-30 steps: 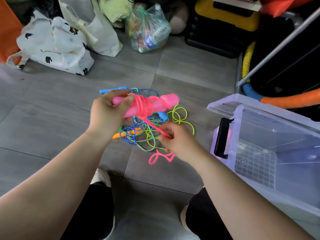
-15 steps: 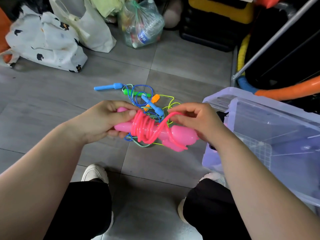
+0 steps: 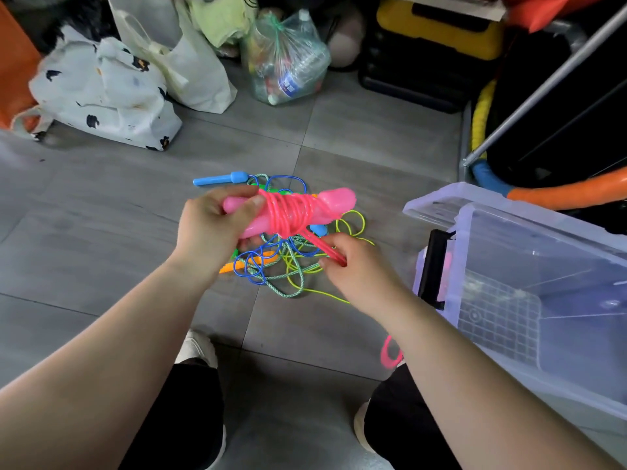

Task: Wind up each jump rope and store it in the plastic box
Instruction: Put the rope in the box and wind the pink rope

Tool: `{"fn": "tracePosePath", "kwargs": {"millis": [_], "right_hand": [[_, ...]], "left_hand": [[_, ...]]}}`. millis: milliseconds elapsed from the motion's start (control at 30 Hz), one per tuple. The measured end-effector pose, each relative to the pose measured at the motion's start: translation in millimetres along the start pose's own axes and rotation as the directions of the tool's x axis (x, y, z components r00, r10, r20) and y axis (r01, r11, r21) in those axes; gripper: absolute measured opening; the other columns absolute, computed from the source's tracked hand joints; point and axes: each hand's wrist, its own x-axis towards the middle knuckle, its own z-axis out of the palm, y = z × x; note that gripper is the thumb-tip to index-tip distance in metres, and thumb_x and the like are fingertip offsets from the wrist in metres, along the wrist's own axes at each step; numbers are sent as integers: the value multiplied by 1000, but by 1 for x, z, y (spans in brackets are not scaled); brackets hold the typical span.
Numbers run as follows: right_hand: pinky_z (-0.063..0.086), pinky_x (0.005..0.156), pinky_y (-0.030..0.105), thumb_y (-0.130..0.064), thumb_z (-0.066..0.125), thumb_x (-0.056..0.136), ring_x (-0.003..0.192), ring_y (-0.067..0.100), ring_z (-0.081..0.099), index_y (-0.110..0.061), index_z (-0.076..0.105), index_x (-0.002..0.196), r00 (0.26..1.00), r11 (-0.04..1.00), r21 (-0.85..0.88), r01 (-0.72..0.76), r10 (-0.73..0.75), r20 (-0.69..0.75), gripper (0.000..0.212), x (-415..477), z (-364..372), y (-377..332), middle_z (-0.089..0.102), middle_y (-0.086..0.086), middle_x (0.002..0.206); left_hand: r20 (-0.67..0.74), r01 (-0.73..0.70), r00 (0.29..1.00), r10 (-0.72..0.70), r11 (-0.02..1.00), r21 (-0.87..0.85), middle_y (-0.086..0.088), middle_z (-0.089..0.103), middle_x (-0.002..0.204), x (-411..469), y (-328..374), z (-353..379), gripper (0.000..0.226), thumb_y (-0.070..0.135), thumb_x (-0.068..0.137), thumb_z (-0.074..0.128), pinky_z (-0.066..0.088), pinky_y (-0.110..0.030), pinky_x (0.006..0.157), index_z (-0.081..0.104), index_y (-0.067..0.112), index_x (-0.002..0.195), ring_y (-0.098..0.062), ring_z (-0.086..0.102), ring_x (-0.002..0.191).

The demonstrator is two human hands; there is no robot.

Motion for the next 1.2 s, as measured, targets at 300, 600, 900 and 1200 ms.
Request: {"fn": "tracePosePath", "kwargs": {"millis": [300, 600, 900, 1200], "right_hand": [[48, 80, 26, -13, 59, 81, 88, 11, 61, -19, 69, 96, 991, 983, -125, 132, -135, -15, 19, -8, -34, 0, 69, -4, 91], [48, 53, 9, 0, 53, 68, 53, -4, 60, -23, 72, 52, 980, 647, 762, -19, -141, 144, 33, -8, -53, 5, 67, -11, 54], [29, 36, 10, -6, 32, 93, 29, 5, 36, -11, 53, 73, 958, 219, 938, -267, 163, 235, 30, 10, -23, 13, 55, -3, 42], [35, 62, 30, -16, 46, 90, 64, 21, 45, -14, 51, 88, 997, 951, 300, -74, 77, 1, 6, 0, 9, -8, 52, 8, 74]], "left_hand": [[368, -48, 928, -67, 955, 293, 16, 61, 46, 0, -3, -8, 18, 11, 80, 65, 38, -10, 37, 63, 27, 75, -1, 51, 34], [642, 313, 762, -84, 916, -252, -1, 61, 46, 0, -7, -10, 55, 55, 19, 86, 41, -12, 35, 73, 21, 60, -6, 50, 32], [366, 367, 909, -201, 802, -471, 5, 58, 42, 3, -2, -3, 53, 25, 90, 41, 42, -7, 36, 69, 18, 47, -4, 51, 33], [125, 116, 989, -75, 926, -359, 5, 61, 45, -7, 2, 8, 13, 11, 91, 47, 46, -13, 42, 59, 9, 90, -5, 55, 38]]}}
